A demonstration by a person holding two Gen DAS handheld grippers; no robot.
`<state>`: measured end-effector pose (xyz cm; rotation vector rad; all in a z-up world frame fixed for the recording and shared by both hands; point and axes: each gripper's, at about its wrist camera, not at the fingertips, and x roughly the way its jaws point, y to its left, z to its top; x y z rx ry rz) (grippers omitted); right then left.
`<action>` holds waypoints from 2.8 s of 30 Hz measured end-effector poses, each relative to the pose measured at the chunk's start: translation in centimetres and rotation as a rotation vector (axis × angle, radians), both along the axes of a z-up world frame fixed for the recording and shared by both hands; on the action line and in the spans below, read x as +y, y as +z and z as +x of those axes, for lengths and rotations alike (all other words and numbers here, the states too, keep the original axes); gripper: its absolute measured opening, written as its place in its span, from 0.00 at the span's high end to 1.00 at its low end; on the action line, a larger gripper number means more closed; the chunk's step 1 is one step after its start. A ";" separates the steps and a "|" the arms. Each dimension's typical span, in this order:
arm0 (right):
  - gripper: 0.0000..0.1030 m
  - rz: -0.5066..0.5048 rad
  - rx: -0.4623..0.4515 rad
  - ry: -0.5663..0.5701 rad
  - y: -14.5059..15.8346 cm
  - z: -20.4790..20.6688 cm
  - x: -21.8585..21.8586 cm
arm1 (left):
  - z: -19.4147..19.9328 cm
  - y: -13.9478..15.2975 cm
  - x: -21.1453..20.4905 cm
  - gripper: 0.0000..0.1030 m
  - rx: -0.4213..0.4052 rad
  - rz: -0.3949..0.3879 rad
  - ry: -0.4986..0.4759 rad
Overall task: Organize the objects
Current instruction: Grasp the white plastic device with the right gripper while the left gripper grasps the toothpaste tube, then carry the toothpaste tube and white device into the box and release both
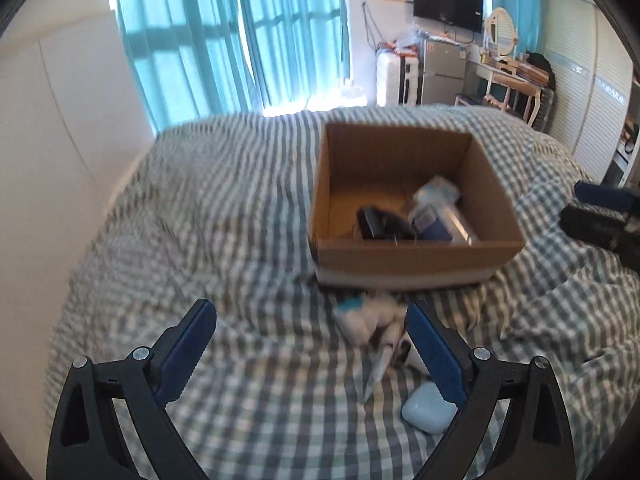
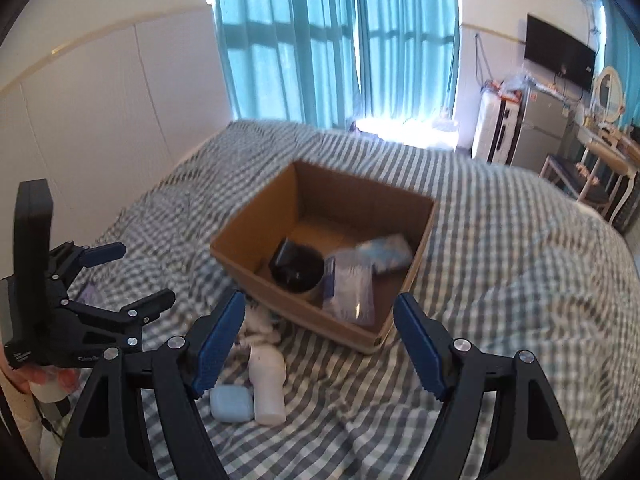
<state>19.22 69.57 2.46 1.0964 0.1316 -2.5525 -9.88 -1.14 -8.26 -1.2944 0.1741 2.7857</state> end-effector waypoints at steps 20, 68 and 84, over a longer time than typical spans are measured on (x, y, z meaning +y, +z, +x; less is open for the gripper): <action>0.46 0.161 -0.409 0.185 -16.8 -3.0 -7.2 | -0.7 -8.9 -0.9 0.05 -0.245 0.068 0.048; 0.59 0.145 -0.139 -0.016 -5.7 2.1 -1.6 | 4.6 -2.2 5.5 0.85 -0.182 0.075 -0.168; 0.59 0.175 0.058 0.024 2.1 7.2 -5.1 | 4.9 7.7 3.7 0.85 0.057 0.084 -0.177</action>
